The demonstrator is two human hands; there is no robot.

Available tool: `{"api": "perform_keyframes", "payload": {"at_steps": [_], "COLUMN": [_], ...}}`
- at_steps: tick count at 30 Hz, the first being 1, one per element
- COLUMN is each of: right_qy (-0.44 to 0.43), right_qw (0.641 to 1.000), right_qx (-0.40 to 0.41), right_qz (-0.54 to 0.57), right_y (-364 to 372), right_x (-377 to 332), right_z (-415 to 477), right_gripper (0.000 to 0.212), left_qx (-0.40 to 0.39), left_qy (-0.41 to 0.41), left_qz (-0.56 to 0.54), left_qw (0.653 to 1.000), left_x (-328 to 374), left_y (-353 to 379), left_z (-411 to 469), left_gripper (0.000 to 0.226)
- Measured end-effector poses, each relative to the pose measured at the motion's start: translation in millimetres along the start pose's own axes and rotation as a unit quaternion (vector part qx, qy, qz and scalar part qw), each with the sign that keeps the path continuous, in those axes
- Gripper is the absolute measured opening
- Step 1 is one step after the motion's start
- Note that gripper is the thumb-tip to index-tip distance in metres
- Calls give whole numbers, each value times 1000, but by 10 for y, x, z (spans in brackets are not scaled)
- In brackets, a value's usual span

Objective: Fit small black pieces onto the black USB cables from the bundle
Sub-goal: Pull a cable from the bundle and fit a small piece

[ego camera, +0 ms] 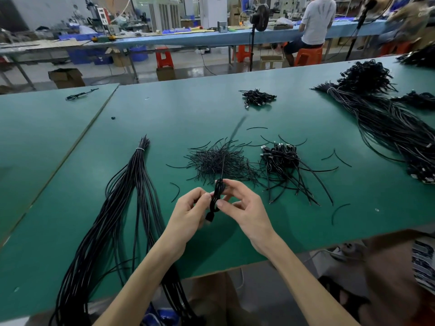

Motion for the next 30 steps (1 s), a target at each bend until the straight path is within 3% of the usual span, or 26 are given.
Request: {"api": "perform_keyframes", "payload": {"at_steps": [9,12,16,21,23,26,30], "right_qy": [-83,-127,-115,-58,-40,2,-5], "right_qw": [991,983,987,998,999,1000,998], "right_qx": [39,27,0,-2,-16,-8,-49], "right_qz": [-101,-126,-114,2,17,11,-34], "right_y": [-15,40,51,0,24,36,86], "right_x": [-84,-131,-142,-112,-85,-20,-12], "right_z": [-18,-48,-55,-44,-42,-33,-26], "right_gripper": [38,38,30,19,6,26,13], "left_qx": [37,48,66,-9,-15,-30,-43], "left_qy": [-75,-81,-87,21,62,109,116], "left_qz": [-46,-75,-119,-61,-13,42,61], "left_qw": [995,993,987,998,998,993,990], "left_x": [-57,-46,-27,119,188,285,281], "left_y": [51,59,-4,-2,-6,-14,-11], "left_z": [5,17,40,15,32,51,42], "left_gripper": [26,25,26,30,29,28,26]}}
Point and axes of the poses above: each hand's wrist, its own z-axis towards the middle knuckle, its own y-axis out of the palm, x = y × z, the point moved 5 cm from there along z, towards the middle knuckle, and after that the axes turned 13 degrees about -z, right-handed, at the moved point
